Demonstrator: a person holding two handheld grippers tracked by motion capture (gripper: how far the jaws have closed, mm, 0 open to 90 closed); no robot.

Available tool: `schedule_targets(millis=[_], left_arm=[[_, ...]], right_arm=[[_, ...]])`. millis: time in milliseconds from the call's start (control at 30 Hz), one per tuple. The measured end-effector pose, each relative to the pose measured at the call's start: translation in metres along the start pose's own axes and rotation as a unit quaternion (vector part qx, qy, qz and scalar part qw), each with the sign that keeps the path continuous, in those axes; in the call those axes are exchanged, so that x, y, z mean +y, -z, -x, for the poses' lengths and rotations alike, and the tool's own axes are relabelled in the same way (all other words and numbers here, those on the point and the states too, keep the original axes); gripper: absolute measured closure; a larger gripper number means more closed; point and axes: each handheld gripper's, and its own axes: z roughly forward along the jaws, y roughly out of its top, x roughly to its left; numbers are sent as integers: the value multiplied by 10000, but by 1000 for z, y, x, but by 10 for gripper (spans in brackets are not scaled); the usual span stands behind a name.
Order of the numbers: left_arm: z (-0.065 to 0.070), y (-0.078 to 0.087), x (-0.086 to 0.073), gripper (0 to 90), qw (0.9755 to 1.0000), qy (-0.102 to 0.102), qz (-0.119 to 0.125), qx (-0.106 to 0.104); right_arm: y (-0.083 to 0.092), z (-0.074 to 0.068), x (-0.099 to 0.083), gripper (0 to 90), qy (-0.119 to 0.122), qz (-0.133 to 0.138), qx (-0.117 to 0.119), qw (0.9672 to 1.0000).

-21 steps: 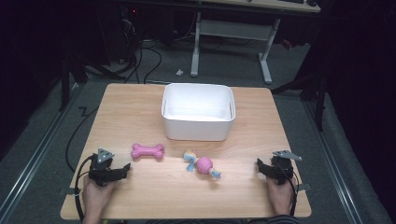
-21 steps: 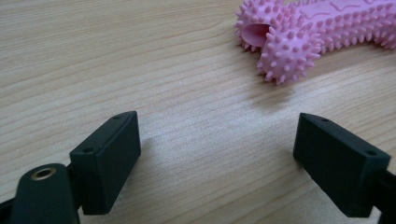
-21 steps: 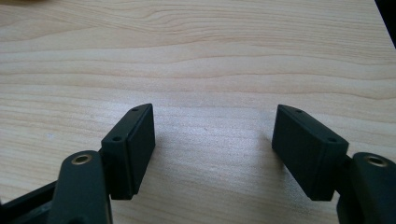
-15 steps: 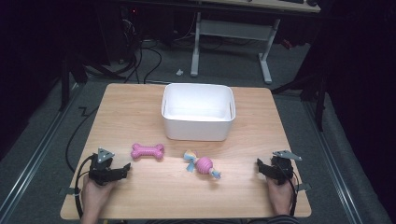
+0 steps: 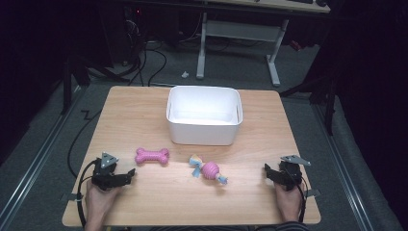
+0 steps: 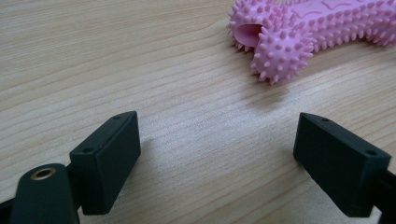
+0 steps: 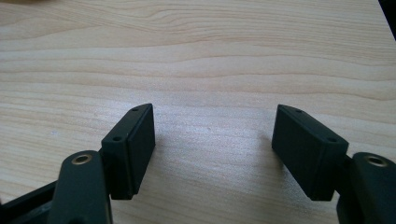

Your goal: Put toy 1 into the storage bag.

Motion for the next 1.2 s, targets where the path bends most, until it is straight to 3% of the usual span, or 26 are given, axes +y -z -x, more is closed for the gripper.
schedule_targets(millis=[567, 867, 1200], left_arm=[[1, 0, 1, 160, 9999, -14, 24, -148], [3, 5, 4, 161, 9993, 24, 164, -327], [12, 13, 24, 161, 9980, -176, 317, -528]], right_arm=[[0, 0, 0, 305, -4, 15, 4, 10000], [0, 0, 0, 305, -4, 15, 4, 10000], [0, 0, 0, 305, -5, 17, 6, 10000]])
